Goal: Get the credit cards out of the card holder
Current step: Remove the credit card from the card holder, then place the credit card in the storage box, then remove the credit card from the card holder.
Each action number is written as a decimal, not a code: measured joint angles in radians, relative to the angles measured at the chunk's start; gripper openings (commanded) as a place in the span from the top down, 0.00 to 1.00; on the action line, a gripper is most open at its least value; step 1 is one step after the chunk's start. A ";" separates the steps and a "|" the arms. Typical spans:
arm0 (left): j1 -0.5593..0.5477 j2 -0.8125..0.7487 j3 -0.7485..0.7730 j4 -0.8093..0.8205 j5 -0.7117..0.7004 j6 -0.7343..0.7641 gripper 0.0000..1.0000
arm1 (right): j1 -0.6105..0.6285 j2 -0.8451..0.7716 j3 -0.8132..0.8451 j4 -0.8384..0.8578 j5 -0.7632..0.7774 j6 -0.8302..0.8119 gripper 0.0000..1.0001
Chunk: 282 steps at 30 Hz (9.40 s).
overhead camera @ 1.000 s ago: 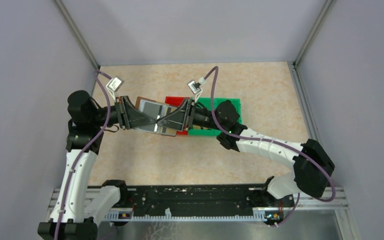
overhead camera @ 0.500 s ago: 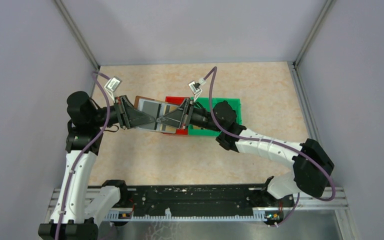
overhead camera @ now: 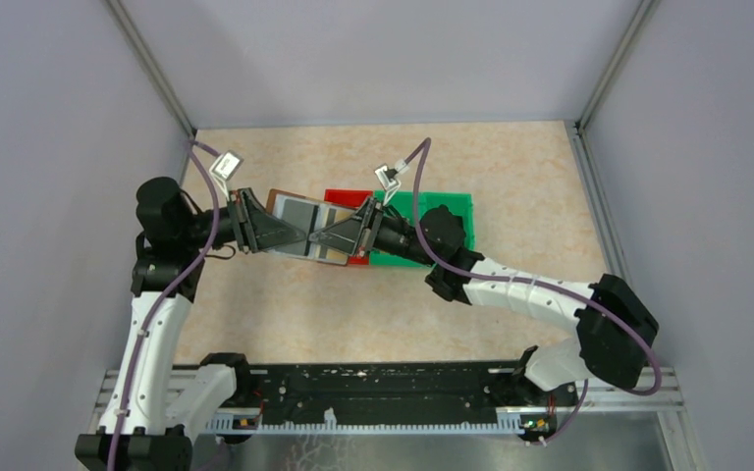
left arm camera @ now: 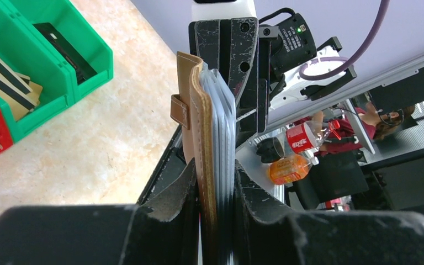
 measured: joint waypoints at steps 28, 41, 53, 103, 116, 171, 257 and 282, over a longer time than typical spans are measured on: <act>-0.008 0.023 0.023 0.017 0.038 -0.059 0.84 | 0.004 -0.073 -0.078 0.029 0.040 -0.009 0.80; 0.000 0.022 0.026 0.062 0.044 -0.092 0.87 | 0.000 -0.009 -0.015 0.096 -0.020 0.036 0.67; 0.000 0.015 0.029 0.085 0.062 -0.109 0.75 | -0.019 0.030 -0.017 0.177 -0.067 0.117 1.00; -0.008 0.031 0.042 0.023 0.076 -0.045 1.00 | -0.257 -0.305 -0.258 -0.016 -0.137 0.061 1.00; -0.008 0.041 0.058 0.005 0.080 -0.008 1.00 | -0.653 -0.485 -0.197 -0.677 -0.222 -0.245 1.00; -0.011 0.073 0.142 0.011 0.015 0.008 1.00 | -0.427 -0.423 -0.097 -0.437 0.013 -0.370 0.01; 0.017 -0.009 0.005 0.095 0.117 0.153 1.00 | -0.109 -0.053 0.163 -0.456 -0.314 -0.408 0.46; 0.017 -0.068 -0.139 0.487 -0.079 -0.303 0.57 | -0.053 0.055 0.047 0.159 -0.156 -0.047 1.00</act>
